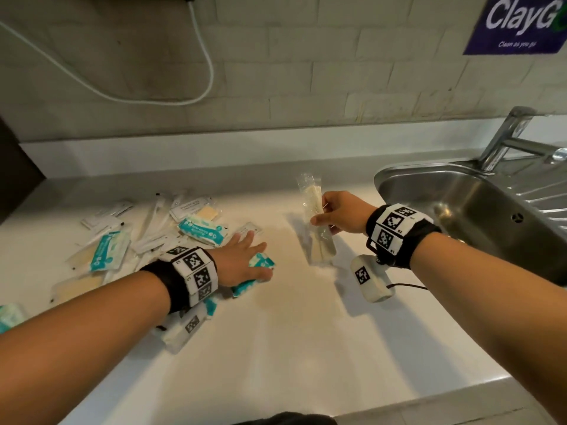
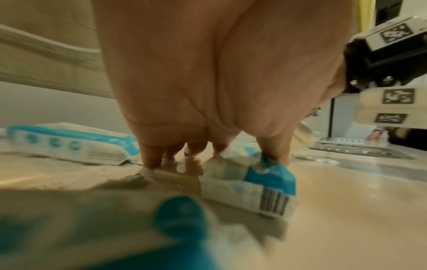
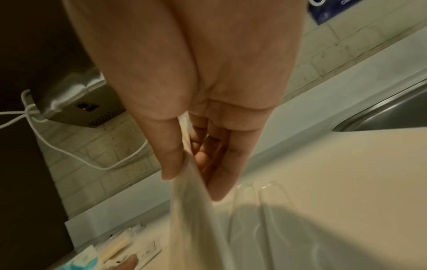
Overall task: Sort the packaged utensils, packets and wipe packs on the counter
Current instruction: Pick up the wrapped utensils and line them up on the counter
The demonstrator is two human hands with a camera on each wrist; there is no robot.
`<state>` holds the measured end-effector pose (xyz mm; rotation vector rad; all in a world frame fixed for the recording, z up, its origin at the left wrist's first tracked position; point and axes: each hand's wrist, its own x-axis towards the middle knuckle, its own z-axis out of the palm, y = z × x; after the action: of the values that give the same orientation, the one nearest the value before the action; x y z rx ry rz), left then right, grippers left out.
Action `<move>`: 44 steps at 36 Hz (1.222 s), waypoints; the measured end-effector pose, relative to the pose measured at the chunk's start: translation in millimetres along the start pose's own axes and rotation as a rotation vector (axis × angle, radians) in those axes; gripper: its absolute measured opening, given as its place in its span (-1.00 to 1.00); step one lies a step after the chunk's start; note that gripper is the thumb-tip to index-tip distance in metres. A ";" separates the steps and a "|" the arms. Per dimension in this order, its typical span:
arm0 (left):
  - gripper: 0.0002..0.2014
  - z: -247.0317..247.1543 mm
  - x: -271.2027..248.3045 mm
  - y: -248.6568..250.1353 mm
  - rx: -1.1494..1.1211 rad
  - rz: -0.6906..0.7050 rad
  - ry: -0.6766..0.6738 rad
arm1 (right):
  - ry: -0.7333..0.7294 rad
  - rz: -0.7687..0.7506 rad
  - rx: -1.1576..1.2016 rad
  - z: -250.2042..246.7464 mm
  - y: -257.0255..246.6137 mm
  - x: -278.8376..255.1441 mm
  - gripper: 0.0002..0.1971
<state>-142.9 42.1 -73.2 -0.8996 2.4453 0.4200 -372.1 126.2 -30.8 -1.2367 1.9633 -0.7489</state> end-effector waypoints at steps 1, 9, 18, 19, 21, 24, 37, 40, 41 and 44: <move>-0.16 -0.4 -1.7 -6.8 -0.002 -0.021 0.004 | -0.015 0.001 0.001 4.0 -2.4 1.0 -0.77; -0.15 0.3 -18.1 -56.5 -0.026 -0.143 0.033 | -0.109 -0.020 -0.019 31.3 -19.7 14.8 -0.71; -0.21 -20.1 -9.2 -38.6 -0.115 -0.108 0.170 | -0.136 -0.059 0.015 42.4 -31.5 27.3 -0.70; -0.22 -24.2 -8.2 -30.3 -0.170 -0.076 0.209 | -0.130 -0.065 0.017 41.9 -32.6 27.3 -0.70; -0.22 -32.7 -4.3 -13.7 -0.360 -0.011 0.266 | -0.118 -0.076 0.032 40.5 -33.8 28.3 -0.71; -0.32 -42.3 4.3 7.4 -0.626 0.055 0.319 | -0.088 -0.076 0.074 38.5 -34.6 29.7 -0.70; -0.59 -33.7 22.1 6.8 -0.634 -0.130 0.640 | 0.151 0.021 -0.157 31.5 -13.3 26.9 -0.76; -0.57 -29.9 26.1 8.1 -0.473 -0.184 0.594 | 0.153 0.039 -0.308 42.5 -11.4 26.3 -0.68; -0.58 -28.6 28.0 11.2 -0.421 -0.193 0.566 | 0.145 0.044 -0.349 47.2 -11.6 26.4 -0.64; -0.59 -24.6 36.1 23.9 -0.286 -0.185 0.496 | 0.110 0.077 -0.404 61.4 -13.8 28.6 -0.50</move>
<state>-191.2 30.2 -69.9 -1.4887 2.7460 0.5399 -324.9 88.1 -63.8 -1.3618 2.3170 -0.3981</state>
